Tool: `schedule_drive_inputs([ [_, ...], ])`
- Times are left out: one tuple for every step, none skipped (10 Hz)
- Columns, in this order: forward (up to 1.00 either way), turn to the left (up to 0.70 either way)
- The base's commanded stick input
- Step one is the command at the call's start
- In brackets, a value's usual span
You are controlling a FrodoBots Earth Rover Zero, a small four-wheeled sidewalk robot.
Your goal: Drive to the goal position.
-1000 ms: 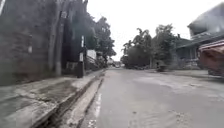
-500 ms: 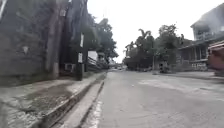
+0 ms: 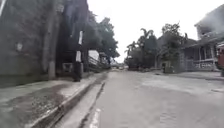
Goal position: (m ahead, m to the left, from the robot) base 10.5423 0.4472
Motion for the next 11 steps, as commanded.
schedule_drive_inputs([
  [0.7,0.0],
  [0.7,-0.31],
  [0.7,-0.34],
  [0.7,-0.34],
  [0.7,-0.34],
  [0.7,-0.24],
  [0.7,-0.05],
  [0.7,0.0],
  [0.7,0.0],
  [0.7,0.0],
  [0.7,0.0],
])
